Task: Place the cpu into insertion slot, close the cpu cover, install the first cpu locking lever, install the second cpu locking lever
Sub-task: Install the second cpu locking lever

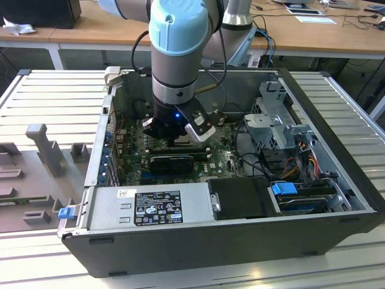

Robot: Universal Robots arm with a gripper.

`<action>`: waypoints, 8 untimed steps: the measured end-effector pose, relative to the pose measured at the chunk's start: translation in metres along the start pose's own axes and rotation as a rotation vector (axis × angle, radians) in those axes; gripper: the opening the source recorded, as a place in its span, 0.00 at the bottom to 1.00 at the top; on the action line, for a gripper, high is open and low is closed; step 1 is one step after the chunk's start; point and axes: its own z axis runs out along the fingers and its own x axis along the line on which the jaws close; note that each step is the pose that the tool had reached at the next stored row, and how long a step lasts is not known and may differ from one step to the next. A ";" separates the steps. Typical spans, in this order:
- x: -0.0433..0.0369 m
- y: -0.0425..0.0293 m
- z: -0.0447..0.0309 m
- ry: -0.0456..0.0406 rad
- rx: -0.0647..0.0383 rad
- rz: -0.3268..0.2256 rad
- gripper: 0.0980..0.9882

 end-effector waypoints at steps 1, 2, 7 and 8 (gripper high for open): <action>0.0012 -0.0001 0.0000 -0.0005 -0.003 0.000 0.01; 0.0028 -0.0002 0.0001 -0.0012 -0.007 0.000 0.01; 0.0082 -0.0015 0.0021 -0.0037 -0.018 -0.001 0.01; 0.0083 -0.0018 0.0033 -0.0037 -0.018 -0.001 0.01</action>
